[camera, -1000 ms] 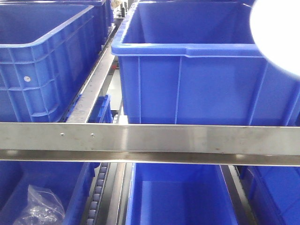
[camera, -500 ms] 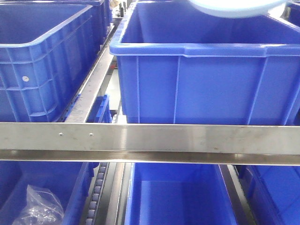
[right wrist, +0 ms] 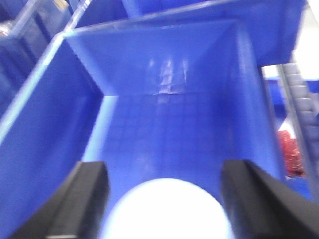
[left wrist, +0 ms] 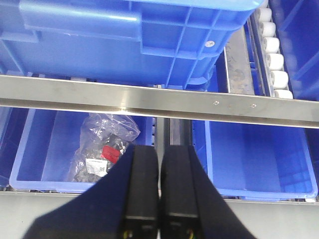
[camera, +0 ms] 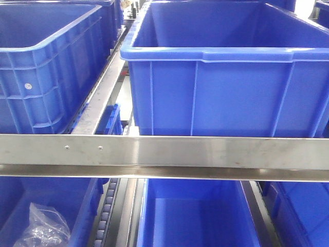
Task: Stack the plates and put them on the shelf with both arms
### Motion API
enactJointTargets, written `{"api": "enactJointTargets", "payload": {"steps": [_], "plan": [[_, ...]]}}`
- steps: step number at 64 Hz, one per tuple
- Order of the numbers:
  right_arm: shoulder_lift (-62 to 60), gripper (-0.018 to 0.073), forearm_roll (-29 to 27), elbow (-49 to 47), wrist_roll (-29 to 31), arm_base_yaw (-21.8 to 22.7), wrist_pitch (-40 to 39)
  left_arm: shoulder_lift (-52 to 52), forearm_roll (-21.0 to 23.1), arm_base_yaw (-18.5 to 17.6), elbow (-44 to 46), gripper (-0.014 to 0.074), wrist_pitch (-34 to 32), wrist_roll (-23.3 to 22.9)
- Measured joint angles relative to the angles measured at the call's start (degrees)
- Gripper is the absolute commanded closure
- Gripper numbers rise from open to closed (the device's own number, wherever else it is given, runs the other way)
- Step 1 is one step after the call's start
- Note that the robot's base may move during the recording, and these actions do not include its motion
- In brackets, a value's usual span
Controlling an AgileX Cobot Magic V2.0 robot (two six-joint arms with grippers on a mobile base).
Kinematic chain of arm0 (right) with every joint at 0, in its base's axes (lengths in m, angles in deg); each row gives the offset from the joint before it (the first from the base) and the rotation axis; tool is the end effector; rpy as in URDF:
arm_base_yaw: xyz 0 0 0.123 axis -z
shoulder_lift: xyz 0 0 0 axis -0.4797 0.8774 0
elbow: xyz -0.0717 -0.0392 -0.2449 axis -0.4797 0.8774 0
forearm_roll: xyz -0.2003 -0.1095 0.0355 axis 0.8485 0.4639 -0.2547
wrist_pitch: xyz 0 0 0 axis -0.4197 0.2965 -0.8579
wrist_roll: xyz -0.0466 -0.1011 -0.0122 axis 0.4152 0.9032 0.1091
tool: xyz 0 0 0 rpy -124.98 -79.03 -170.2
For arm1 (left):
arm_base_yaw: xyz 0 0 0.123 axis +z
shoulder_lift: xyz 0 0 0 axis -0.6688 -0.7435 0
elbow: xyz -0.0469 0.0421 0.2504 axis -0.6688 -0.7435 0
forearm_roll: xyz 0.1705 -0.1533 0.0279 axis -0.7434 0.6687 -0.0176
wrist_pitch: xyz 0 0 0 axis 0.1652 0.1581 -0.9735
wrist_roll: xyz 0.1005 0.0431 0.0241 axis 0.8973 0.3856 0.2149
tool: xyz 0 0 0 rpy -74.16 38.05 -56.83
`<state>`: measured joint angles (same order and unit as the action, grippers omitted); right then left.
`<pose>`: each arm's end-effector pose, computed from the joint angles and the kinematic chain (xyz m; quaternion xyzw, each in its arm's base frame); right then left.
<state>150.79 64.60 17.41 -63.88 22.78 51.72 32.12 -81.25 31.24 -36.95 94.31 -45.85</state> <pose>0.2903 0.0293 0.3638 0.0381 0.7800 0.0904 0.6180 0.1370 -0.0218 0.2499 0.0164 0.8763 -0.0599 0.4778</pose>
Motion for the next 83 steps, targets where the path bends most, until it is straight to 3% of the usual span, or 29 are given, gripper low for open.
{"api": "enactJointTargets", "payload": {"steps": [4,10,24,35,83], "plan": [[-6.92,0.0252,0.0,5.72,0.0,0.2,-0.27,0.0,0.0,0.0,0.0,0.05,0.0,0.0],[-19.18,0.0516,-0.02,15.62,0.0,1.66,-0.38,0.0,0.0,0.0,0.0,0.05,0.0,0.0],[-43.78,0.051,-0.12,35.1,0.0,7.84,1.57,0.0,0.0,0.0,0.0,0.05,0.0,0.0],[-53.58,0.051,-0.12,43.54,0.0,10.45,3.11,0.0,0.0,0.0,0.0,0.05,0.0,0.0],[-55.88,0.051,-0.12,45.53,0.0,10.44,3.79,0.0,0.0,0.0,0.0,0.05,0.0,0.0]]}}
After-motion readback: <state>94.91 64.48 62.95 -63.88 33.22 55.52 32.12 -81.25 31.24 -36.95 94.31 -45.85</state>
